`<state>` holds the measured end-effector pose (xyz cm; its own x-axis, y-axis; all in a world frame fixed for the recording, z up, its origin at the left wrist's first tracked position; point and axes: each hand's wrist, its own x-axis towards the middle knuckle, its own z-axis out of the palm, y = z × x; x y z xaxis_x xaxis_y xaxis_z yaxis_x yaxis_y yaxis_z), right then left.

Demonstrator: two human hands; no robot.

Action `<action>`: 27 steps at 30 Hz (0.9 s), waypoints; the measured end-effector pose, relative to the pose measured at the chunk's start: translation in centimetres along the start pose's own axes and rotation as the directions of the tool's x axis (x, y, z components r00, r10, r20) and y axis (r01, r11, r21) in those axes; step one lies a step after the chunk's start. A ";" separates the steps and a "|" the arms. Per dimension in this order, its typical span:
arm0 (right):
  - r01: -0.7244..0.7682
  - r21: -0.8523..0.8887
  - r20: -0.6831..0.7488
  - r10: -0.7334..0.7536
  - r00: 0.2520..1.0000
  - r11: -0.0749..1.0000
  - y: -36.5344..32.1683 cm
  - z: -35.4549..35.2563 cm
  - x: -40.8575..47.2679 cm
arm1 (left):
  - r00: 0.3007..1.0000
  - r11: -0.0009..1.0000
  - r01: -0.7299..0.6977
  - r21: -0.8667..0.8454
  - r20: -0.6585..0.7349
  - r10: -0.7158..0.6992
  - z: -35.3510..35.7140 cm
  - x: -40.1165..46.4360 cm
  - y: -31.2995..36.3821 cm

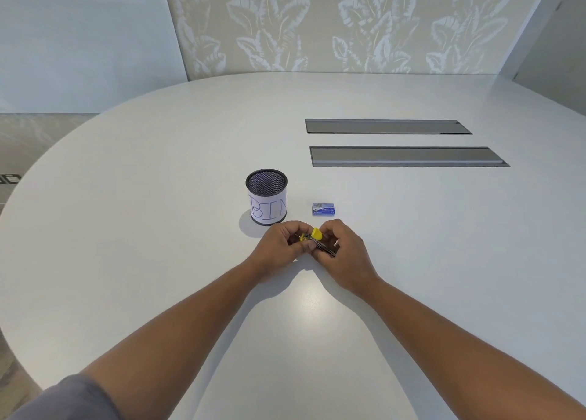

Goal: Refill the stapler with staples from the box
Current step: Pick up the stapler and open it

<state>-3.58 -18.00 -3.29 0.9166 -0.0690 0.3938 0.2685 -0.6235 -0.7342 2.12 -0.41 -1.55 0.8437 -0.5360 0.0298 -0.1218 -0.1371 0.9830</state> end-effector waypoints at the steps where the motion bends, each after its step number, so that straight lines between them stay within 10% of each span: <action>1: -0.007 0.009 0.001 0.007 1.000 1.000 0.0 0.0 0.0 | 1.000 1.000 0.003 0.003 -0.009 -0.003 0.0 0.0 0.0; 27: 0.001 0.134 -0.040 0.004 0.999 0.991 0.3 0.1 -0.1 | 0.998 0.994 -0.063 -0.086 -0.027 0.061 0.3 -0.2 -0.1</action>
<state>-3.55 -18.13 -3.56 0.9051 -0.1031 0.4125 0.3066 -0.5139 -0.8012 1.80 -0.50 -1.73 0.8486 -0.5205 0.0945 -0.1293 -0.0309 0.9911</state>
